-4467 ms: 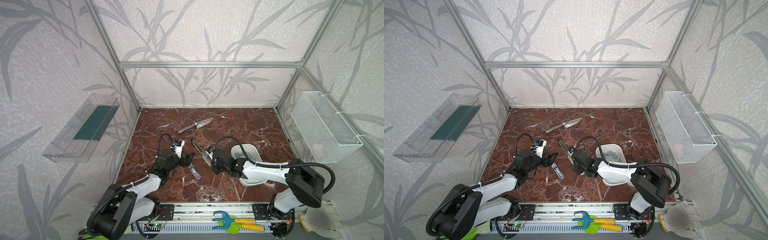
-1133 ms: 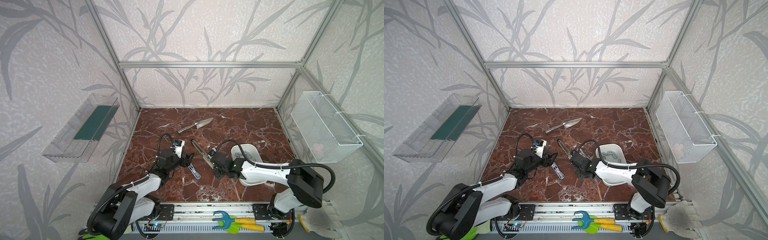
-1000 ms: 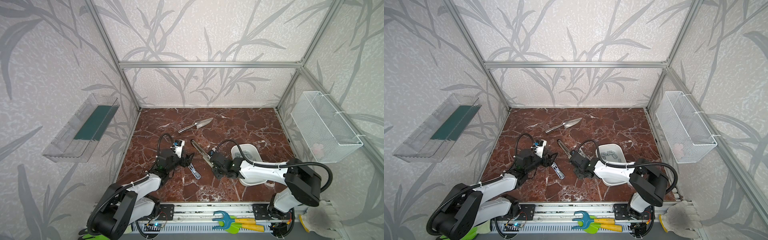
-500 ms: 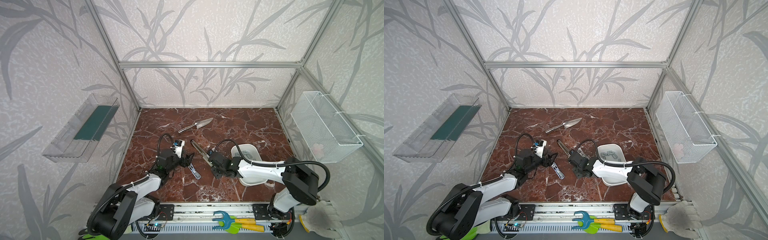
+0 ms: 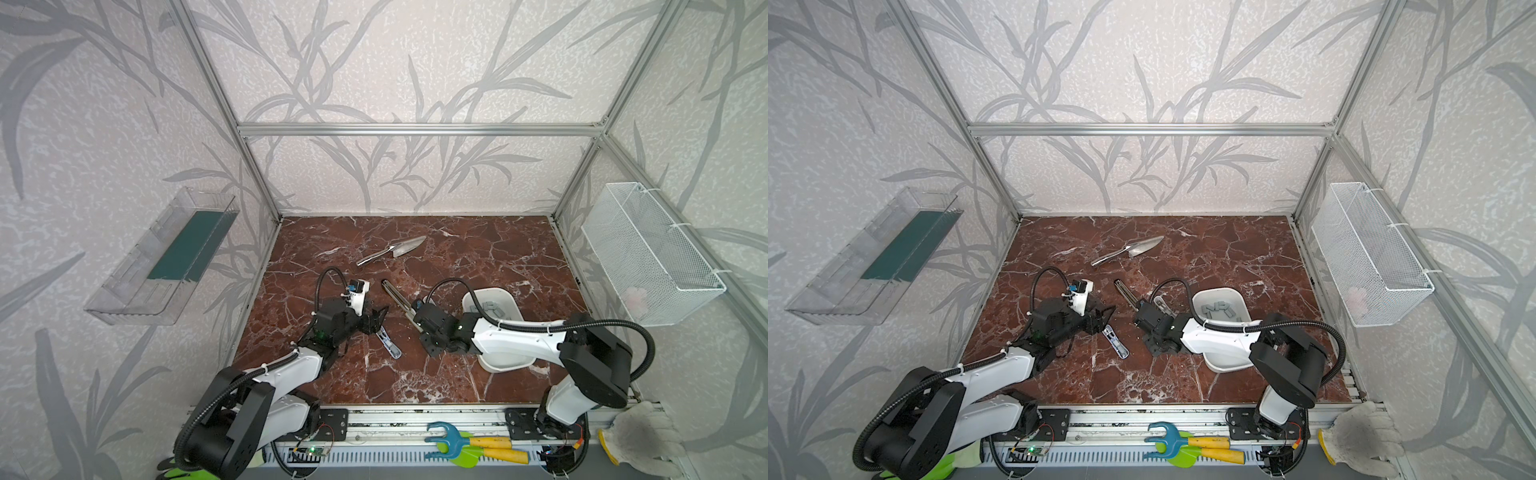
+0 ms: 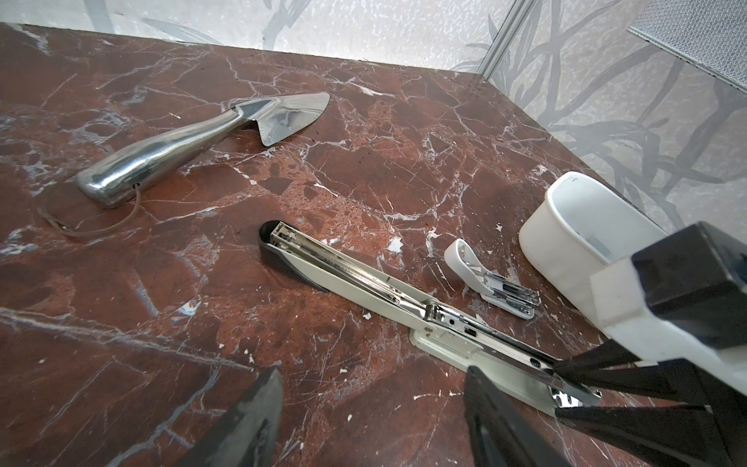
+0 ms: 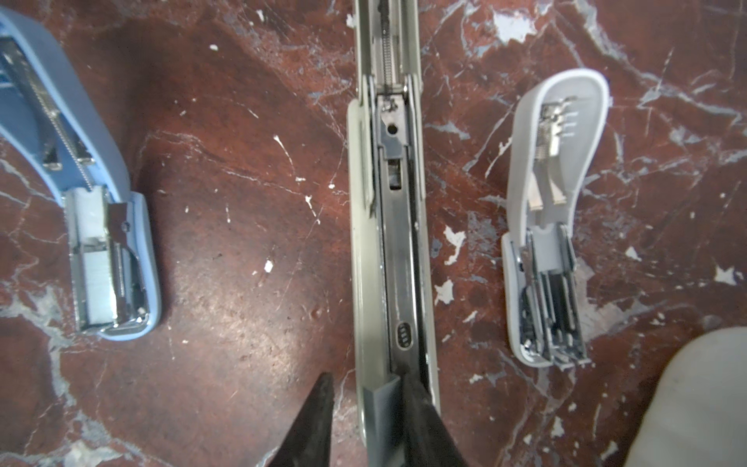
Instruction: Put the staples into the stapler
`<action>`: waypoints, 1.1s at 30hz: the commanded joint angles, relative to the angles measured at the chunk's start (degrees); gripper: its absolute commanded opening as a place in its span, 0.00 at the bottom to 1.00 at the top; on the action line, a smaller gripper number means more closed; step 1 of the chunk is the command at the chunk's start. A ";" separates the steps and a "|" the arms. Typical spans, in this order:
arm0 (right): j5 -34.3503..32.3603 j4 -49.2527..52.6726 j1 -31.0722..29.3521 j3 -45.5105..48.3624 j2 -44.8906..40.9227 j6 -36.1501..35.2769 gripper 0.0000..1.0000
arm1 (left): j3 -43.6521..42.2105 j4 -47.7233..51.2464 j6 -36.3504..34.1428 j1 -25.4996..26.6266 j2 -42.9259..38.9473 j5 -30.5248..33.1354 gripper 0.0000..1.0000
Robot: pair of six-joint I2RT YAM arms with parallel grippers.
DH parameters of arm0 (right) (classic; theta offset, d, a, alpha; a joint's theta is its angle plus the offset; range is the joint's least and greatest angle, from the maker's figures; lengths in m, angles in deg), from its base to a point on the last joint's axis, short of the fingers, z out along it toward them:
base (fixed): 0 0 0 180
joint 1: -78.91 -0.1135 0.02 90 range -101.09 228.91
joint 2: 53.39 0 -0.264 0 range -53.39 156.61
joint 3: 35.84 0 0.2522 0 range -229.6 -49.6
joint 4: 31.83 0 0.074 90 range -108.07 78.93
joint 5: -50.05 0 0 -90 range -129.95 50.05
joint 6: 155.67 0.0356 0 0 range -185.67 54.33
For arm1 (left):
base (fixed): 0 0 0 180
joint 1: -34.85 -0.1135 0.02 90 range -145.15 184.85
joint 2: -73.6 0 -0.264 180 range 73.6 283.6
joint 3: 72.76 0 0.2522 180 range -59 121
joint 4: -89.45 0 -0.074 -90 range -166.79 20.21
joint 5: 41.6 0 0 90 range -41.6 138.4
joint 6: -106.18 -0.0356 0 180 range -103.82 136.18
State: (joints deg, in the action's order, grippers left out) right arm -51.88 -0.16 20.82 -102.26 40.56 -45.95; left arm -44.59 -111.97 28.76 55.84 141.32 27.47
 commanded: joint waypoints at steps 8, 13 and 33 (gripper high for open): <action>-3.13 4.01 -0.19 -1.83 -1.05 0.80 0.17 | -0.11 -1.03 0.18 0.19 0.44 -0.43 0.72; -4.39 4.94 -2.56 -2.96 -1.74 0.51 0.14 | -0.06 -1.03 0.17 0.19 0.50 -0.45 0.72; -5.25 6.69 -3.72 -2.01 -12.79 -1.21 0.23 | 0.03 -1.03 0.08 0.19 0.76 -0.66 0.72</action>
State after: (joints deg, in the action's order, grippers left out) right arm -63.48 9.48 17.91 -106.48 28.34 -44.66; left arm -44.61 -111.99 28.76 55.84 141.58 27.34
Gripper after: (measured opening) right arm 0.217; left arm 0.718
